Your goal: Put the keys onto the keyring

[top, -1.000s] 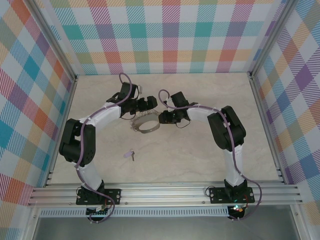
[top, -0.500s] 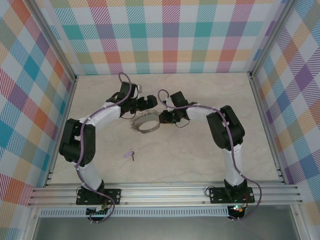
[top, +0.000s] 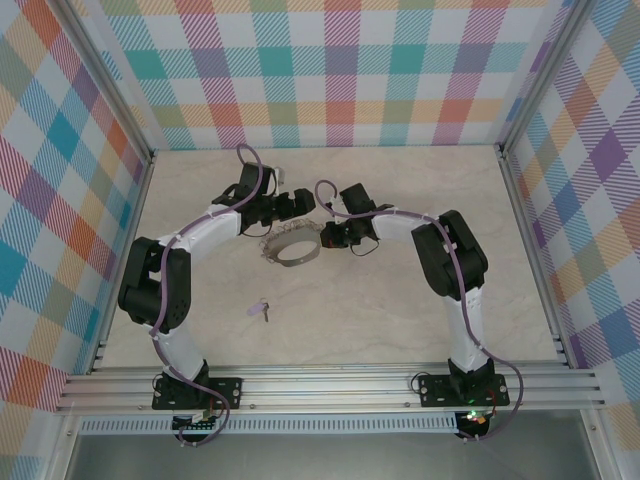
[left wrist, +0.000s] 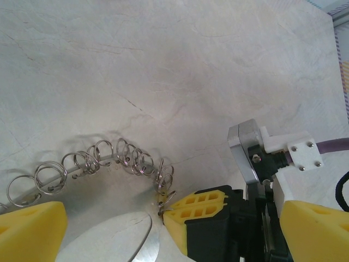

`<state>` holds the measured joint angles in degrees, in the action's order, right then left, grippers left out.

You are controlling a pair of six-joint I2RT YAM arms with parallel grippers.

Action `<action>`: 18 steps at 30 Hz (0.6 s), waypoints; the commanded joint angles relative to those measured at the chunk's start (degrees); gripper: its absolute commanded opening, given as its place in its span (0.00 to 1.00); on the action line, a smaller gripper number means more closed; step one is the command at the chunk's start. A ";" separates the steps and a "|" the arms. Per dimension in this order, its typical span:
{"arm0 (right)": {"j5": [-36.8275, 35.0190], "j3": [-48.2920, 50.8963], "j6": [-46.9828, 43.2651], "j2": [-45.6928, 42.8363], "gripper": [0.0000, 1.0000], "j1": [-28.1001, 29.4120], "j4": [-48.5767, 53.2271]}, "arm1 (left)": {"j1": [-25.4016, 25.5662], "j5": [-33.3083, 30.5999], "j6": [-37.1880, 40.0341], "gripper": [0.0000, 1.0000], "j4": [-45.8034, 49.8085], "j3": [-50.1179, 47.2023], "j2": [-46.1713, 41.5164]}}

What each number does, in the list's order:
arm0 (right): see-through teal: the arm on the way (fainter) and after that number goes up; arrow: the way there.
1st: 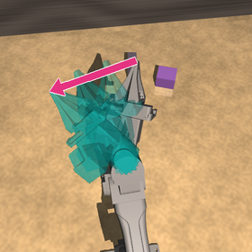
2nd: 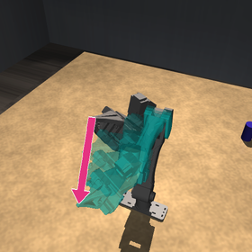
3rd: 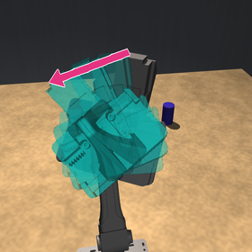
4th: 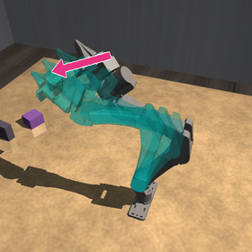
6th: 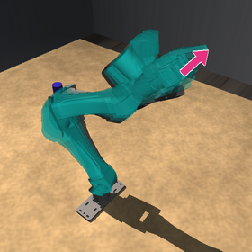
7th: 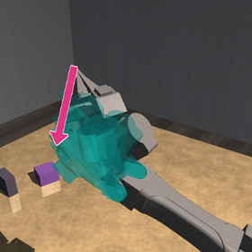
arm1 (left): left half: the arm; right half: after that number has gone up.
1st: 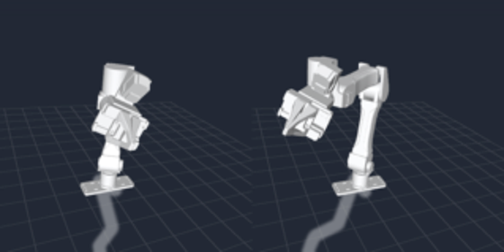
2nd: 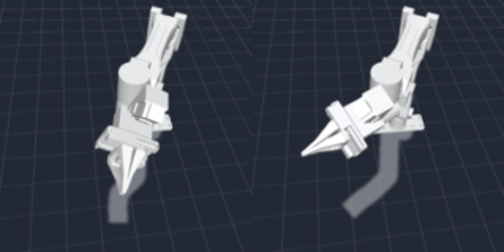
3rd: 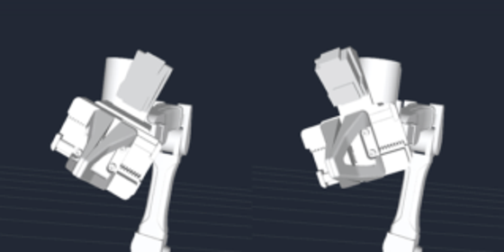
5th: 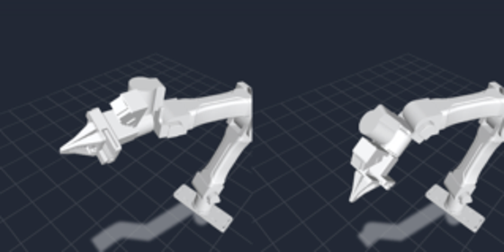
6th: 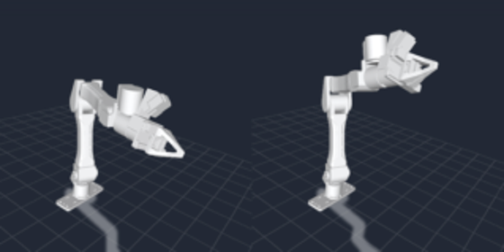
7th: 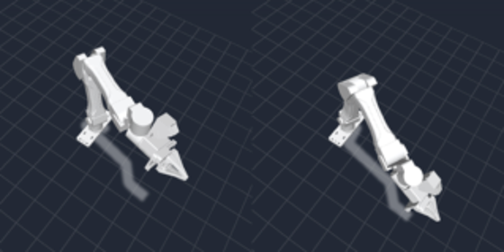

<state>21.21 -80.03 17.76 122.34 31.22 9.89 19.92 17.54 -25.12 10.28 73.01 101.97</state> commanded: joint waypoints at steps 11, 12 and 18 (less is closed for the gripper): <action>2.10 1.93 -7.18 -6.47 0.00 0.12 -0.12 | -0.94 1.62 -0.06 1.00 -0.03 1.67 -0.68; 3.03 2.66 -7.83 -7.53 0.00 -0.06 -0.89 | -0.98 1.70 0.16 1.00 0.21 1.88 -0.89; 10.42 7.09 -9.60 -14.11 0.00 -2.31 -6.44 | -1.03 2.98 1.43 1.00 1.79 2.95 -2.98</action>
<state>25.65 -74.52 10.92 112.25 30.26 7.79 19.92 18.68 -24.88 10.68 73.63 101.93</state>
